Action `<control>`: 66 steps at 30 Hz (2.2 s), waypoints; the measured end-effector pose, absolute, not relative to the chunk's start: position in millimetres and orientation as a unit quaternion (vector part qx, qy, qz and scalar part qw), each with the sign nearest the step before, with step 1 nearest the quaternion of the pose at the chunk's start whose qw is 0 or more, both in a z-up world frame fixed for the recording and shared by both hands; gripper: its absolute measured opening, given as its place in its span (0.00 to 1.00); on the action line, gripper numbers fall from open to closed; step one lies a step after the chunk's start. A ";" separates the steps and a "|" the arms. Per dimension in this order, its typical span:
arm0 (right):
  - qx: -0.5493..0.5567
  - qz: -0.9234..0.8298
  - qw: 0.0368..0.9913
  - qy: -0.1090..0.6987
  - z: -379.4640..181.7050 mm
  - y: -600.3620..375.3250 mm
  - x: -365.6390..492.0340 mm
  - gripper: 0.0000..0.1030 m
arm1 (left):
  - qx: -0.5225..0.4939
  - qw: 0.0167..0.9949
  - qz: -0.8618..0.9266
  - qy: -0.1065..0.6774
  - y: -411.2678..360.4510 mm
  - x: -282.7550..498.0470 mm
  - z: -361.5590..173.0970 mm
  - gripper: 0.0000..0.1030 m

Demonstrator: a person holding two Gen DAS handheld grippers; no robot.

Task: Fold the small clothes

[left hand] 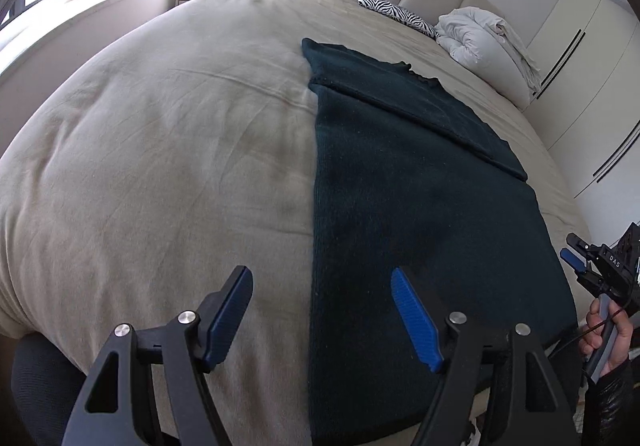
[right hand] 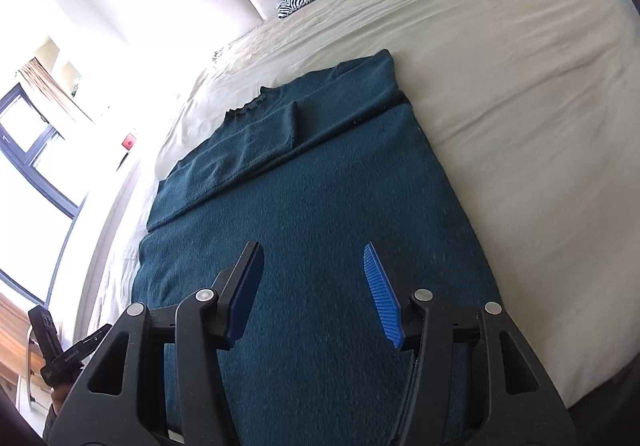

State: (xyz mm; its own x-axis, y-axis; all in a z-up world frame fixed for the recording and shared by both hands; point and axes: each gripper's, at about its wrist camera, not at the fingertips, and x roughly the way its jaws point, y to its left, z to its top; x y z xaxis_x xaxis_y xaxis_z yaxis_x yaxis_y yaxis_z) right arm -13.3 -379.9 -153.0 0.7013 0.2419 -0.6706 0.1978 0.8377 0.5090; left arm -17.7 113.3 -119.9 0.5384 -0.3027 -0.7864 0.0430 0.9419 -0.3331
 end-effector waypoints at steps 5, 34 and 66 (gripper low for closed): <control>0.291 0.008 0.870 0.398 -161.3 -383.5 -54.0 0.49 | -0.163 0.848 -0.116 0.490 112.4 -37.6 -126.6 0.66; 0.379 -0.058 0.785 0.486 -198.9 -459.6 -144.5 0.50 | -0.213 0.804 -0.147 0.536 124.7 -47.1 -143.1 0.09; 0.461 0.066 0.795 0.388 -135.8 -455.6 -115.1 0.06 | -0.313 0.807 -0.217 0.450 154.4 -32.3 -73.8 0.06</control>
State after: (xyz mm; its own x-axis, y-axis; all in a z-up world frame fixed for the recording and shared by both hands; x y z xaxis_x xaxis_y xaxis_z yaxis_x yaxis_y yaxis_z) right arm -115.1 -455.6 -135.8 0.6902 0.4629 -0.5562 0.2527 0.5660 0.7847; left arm -32.3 154.4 -73.8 0.5002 -0.6331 -0.5907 0.0692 0.7093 -0.7015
